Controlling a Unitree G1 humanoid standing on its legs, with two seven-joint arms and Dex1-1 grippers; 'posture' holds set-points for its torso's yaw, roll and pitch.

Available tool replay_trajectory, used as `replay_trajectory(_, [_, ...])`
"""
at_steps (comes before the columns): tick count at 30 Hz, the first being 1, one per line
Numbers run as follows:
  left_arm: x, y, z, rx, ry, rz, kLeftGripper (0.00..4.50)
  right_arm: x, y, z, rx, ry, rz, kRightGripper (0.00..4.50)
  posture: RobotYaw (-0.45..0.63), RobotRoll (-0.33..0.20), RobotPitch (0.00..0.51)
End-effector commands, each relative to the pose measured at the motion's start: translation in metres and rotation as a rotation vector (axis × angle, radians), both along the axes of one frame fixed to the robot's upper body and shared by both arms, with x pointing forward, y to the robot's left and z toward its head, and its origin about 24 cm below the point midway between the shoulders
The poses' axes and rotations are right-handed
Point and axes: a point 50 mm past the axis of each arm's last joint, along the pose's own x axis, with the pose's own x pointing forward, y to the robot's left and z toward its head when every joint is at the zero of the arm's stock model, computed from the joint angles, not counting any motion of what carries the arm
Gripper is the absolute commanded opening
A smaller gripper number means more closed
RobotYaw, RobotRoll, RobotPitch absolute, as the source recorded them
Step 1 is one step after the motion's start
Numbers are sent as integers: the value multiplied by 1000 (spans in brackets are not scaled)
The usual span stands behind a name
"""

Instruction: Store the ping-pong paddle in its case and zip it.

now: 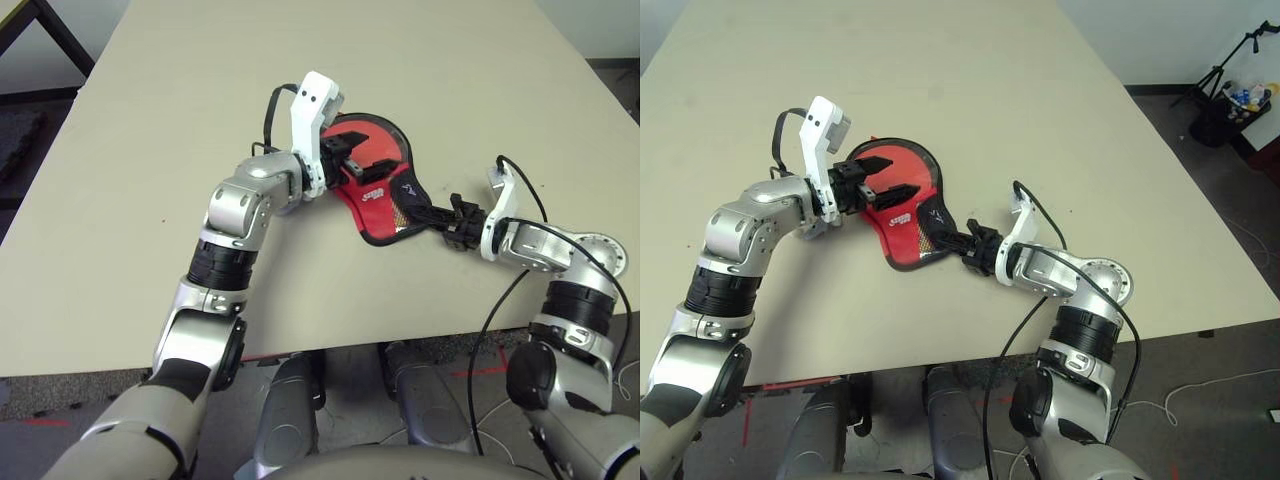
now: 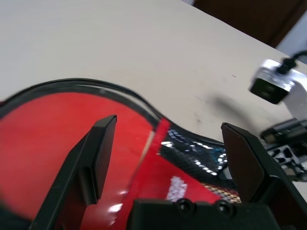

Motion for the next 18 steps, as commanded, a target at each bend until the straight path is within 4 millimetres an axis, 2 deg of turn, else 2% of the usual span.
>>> replay_trajectory(1, [4,20,2,-4,-3,128,4500,-13,6,-21,-64,92,31,60,-1,0,260])
replay_trajectory(3, [4,37,-1,4,0,206,4500,-21,7,-21,-85,67,33,60,8,0,260])
replay_trajectory(6, [2,49,-6,12,7,253,4500,-32,6,-21,-100,45,47,60,11,0,261])
replay_trajectory(14, [-1,50,-9,0,17,270,4500,-64,0,-17,-141,7,92,60,5,0,264])
replay_trajectory(18, [0,48,-8,-6,14,269,4500,-79,-4,-9,-145,47,72,57,-6,0,267])
